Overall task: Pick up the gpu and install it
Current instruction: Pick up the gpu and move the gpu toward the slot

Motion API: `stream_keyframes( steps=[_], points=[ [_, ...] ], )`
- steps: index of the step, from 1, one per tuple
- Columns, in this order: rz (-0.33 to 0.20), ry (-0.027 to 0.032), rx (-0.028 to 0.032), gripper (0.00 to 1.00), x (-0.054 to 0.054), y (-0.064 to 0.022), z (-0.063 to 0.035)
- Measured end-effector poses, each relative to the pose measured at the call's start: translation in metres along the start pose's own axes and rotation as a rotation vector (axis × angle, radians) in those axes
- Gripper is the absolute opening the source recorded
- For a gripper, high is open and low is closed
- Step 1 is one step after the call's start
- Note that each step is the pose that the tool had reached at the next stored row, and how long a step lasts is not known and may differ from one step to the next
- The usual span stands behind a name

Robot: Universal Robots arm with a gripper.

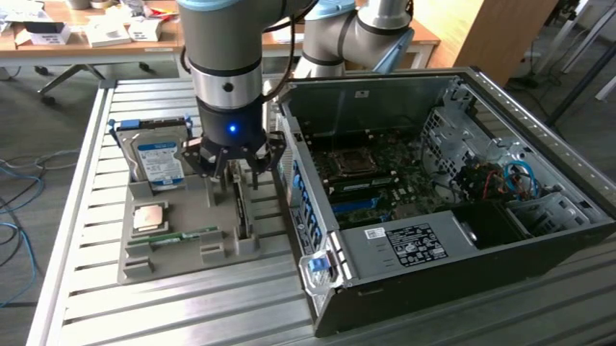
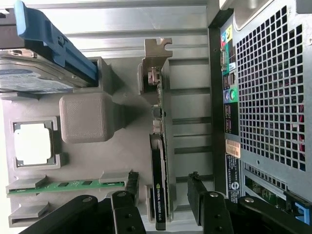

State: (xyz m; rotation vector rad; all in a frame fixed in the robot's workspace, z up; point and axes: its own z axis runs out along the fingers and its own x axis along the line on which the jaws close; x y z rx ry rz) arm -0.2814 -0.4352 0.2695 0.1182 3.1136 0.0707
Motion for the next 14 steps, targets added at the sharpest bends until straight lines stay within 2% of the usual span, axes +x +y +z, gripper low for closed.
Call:
stream_keyframes(
  steps=[9, 14],
  points=[
    [0.001, -0.0001, -0.0001, 0.53, 0.0, -0.0008, 0.0135],
    [0.001, -0.0002, -0.0003, 0.53, 0.0, -0.0009, 0.0159]
  ],
)
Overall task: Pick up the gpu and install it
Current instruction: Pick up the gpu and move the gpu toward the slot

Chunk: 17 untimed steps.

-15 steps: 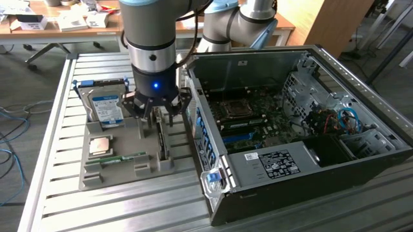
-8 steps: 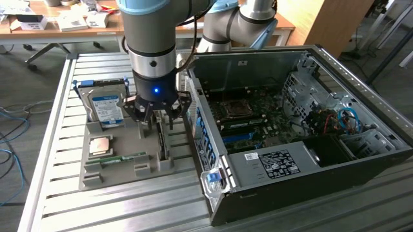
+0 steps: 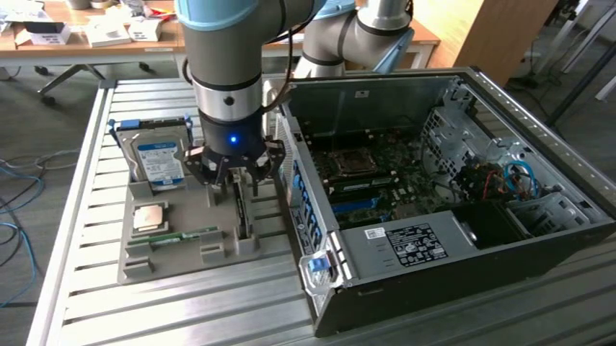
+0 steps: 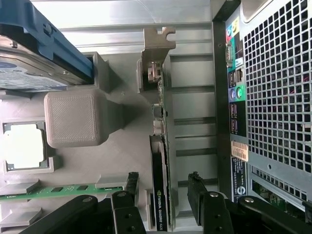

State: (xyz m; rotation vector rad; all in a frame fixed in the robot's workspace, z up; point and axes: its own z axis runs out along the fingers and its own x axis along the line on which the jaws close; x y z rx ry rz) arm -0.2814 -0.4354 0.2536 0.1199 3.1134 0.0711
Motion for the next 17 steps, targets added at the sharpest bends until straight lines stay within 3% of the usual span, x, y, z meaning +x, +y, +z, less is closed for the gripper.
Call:
stream_keyframes(
  steps=[17],
  points=[
    [0.0, 0.0002, -0.0006, 0.53, 0.0005, 0.0041, 0.0067]
  ],
)
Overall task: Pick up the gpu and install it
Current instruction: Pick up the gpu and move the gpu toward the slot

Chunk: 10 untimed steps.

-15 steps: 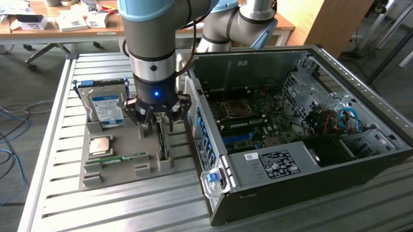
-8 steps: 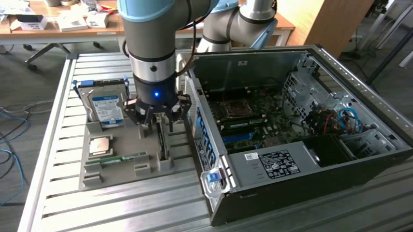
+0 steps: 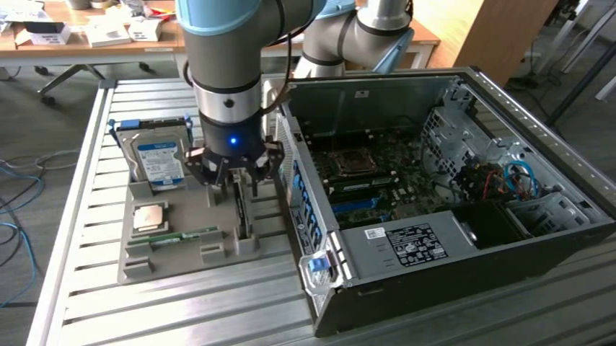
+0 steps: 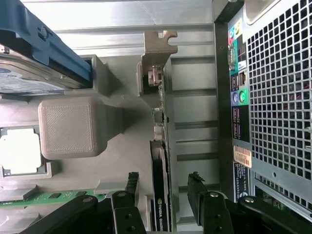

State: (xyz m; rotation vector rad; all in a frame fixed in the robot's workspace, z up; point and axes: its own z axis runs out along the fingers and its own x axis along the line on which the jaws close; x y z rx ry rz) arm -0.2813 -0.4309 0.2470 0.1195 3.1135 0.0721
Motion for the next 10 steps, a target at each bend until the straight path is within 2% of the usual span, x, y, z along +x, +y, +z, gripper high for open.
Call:
stream_keyframes(
  steps=[5, 10],
  points=[
    [0.0, 0.0, 0.0, 0.53, 0.0002, 0.0, 0.0058],
    [0.0, 0.0001, 0.0, 0.53, 0.0021, 0.0001, 0.0067]
  ],
)
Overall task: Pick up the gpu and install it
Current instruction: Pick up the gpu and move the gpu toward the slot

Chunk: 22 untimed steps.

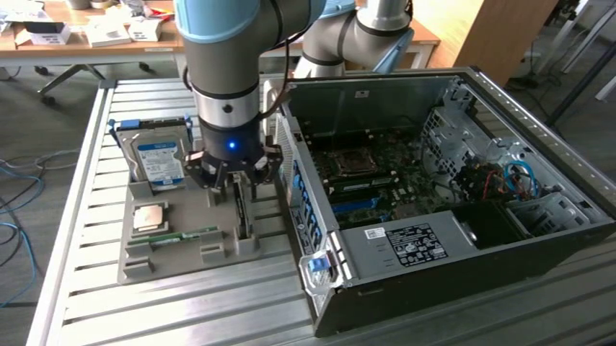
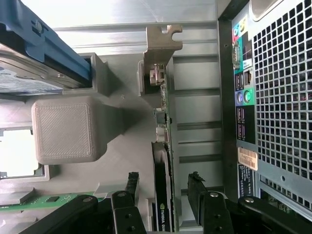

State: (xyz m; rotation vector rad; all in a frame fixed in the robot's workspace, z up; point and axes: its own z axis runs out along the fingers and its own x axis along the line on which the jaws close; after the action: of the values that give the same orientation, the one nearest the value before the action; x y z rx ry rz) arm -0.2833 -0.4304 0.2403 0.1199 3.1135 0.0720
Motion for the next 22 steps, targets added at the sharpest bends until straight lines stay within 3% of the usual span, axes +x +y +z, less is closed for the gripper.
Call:
stream_keyframes(
  steps=[9, 22],
  points=[
    [0.0, 0.0, 0.0, 0.53, 0.001, -0.0002, 0.0097],
    [0.0, 0.0, 0.0, 0.53, 0.001, 0.0012, 0.0108]
  ],
)
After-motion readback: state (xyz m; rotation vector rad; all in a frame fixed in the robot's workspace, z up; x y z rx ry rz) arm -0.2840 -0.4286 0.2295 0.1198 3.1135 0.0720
